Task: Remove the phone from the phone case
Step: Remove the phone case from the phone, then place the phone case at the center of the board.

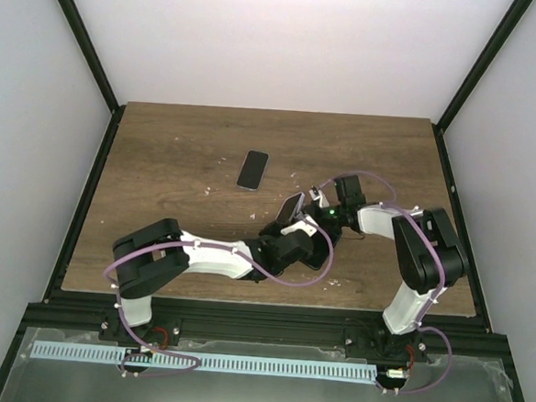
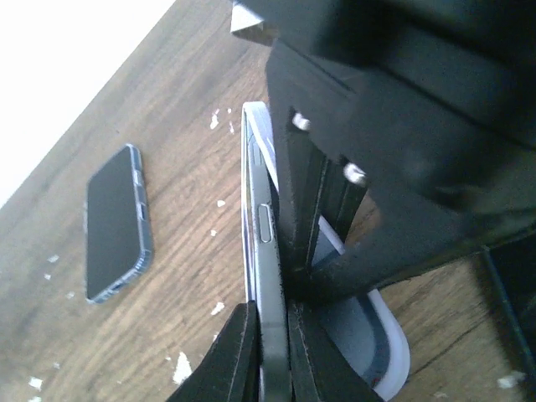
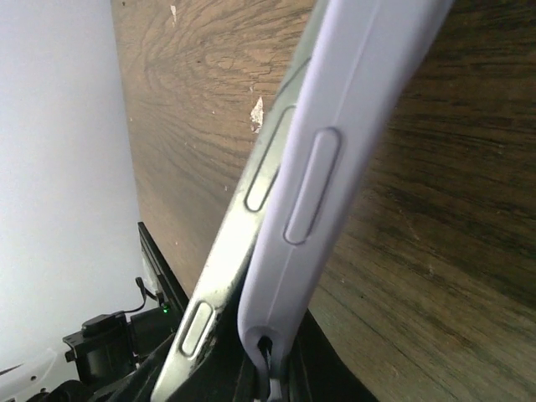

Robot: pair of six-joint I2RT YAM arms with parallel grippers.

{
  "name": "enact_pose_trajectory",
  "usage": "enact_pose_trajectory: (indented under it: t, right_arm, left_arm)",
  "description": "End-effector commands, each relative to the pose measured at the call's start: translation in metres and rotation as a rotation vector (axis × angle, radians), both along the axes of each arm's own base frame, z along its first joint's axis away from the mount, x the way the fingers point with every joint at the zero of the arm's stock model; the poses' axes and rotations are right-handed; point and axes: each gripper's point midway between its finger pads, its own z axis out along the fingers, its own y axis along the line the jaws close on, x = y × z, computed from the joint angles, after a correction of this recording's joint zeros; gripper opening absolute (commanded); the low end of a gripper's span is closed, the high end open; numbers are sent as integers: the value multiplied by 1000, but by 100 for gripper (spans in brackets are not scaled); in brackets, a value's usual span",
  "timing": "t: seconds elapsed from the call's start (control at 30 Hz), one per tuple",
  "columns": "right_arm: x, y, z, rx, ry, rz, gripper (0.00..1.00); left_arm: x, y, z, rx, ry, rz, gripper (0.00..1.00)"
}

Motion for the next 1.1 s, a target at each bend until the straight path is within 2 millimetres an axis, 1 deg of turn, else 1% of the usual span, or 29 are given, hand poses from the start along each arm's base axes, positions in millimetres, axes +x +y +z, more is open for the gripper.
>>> enact_pose_trajectory:
  t: [0.0,0.1,0.23,0.37,0.43,0.5,0.6,0.67,0.77,0.83,0.9,0.97,1.07]
  right_arm:
    - [2,-6,13,-35,-168,35,1]
    - [7,-10,19,-67,-246,32,1]
    - [11,-12,26,-94,-311,26,1]
    - [15,-17,24,-137,-354,28,1]
    - [22,-24,18,-202,-375,1,1]
    - [28,-30,16,-248,-399,-15,1]
    - [34,-34,24,-279,-445,-26,1]
    - [36,-36,35,-298,-513,-18,1]
    - [41,-52,47,-378,-596,-76,1]
    - [42,-58,60,-399,-660,-86,1]
    - [45,-62,77,-428,-716,-90,1]
    - [49,-68,98,-469,-782,-85,1]
    - [52,-79,129,-556,-914,-53,1]
  left_arm:
    - [3,25,1,-88,115,117,0]
    - [1,26,8,-187,160,136,0]
    - [1,30,24,-294,182,164,0]
    - [0,34,40,-411,230,192,0]
    - [-4,34,48,-465,249,196,0]
    - [-6,36,55,-505,257,205,0]
    - [-9,40,61,-545,263,212,0]
    - [-13,45,60,-579,285,227,0]
    - [-19,51,64,-641,306,228,0]
    - [-23,53,68,-671,317,220,0]
    - [-28,57,74,-694,322,212,0]
    - [-34,64,81,-714,316,191,0]
    - [-45,78,95,-738,293,152,0]
